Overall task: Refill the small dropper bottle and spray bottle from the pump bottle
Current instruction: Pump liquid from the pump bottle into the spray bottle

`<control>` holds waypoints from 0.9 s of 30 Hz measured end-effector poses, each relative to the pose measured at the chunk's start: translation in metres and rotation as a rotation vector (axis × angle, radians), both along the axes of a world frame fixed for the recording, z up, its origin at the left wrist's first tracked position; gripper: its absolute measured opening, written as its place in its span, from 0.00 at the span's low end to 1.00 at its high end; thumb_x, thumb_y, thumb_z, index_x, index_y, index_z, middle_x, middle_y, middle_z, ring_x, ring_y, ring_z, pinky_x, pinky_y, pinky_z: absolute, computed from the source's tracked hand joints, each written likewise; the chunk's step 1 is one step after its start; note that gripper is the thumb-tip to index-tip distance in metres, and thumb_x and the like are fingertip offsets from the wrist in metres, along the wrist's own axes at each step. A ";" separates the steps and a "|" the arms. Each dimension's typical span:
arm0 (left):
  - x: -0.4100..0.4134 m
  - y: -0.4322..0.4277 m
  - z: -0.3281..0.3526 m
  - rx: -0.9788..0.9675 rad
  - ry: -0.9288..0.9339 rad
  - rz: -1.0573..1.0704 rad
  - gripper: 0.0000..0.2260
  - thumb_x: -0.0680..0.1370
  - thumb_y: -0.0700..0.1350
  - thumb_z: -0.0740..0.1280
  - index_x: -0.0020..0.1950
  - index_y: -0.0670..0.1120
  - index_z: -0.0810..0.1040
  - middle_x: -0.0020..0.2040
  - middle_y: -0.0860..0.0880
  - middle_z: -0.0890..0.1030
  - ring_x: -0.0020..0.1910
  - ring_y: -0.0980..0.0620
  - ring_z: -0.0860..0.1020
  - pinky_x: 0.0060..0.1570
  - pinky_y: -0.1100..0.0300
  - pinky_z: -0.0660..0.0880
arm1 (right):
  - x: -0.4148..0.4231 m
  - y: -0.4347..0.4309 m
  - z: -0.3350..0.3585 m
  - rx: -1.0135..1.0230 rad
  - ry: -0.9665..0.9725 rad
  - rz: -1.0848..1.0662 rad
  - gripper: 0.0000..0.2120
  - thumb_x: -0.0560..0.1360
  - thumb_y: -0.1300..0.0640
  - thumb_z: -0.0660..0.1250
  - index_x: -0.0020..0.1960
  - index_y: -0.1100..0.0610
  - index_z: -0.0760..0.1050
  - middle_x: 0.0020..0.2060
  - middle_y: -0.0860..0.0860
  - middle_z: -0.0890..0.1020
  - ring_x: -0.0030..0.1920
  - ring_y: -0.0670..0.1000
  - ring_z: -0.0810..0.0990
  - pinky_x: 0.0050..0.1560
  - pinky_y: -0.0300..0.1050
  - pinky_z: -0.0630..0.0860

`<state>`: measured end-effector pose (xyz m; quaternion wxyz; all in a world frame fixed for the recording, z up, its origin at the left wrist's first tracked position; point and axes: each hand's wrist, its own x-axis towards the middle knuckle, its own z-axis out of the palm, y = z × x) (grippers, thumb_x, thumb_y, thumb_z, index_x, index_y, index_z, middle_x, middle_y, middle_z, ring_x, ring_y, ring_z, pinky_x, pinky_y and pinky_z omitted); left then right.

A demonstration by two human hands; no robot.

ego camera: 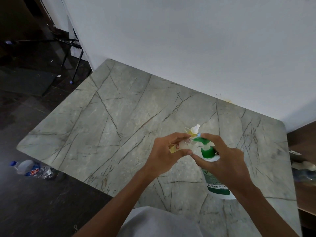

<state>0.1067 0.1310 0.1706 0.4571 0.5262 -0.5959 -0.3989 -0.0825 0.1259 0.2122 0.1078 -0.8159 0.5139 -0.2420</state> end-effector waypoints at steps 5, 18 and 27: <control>0.000 0.002 -0.003 -0.004 -0.053 -0.027 0.22 0.68 0.47 0.78 0.61 0.47 0.80 0.54 0.59 0.81 0.52 0.68 0.79 0.51 0.73 0.75 | -0.004 -0.001 -0.003 0.015 -0.003 0.020 0.27 0.63 0.38 0.70 0.57 0.47 0.69 0.35 0.47 0.82 0.28 0.39 0.72 0.34 0.22 0.64; 0.000 0.001 0.002 0.015 -0.012 0.002 0.21 0.69 0.47 0.78 0.61 0.48 0.80 0.55 0.54 0.83 0.51 0.61 0.82 0.52 0.64 0.79 | -0.002 0.002 -0.005 -0.003 0.004 -0.028 0.34 0.64 0.35 0.69 0.64 0.47 0.65 0.44 0.49 0.84 0.35 0.40 0.74 0.39 0.33 0.73; 0.000 0.002 0.003 -0.010 -0.022 0.033 0.21 0.68 0.48 0.78 0.60 0.49 0.81 0.54 0.53 0.84 0.50 0.60 0.82 0.50 0.63 0.80 | -0.001 0.004 -0.003 -0.038 0.000 -0.014 0.33 0.63 0.39 0.71 0.63 0.51 0.67 0.41 0.50 0.84 0.33 0.39 0.73 0.38 0.24 0.67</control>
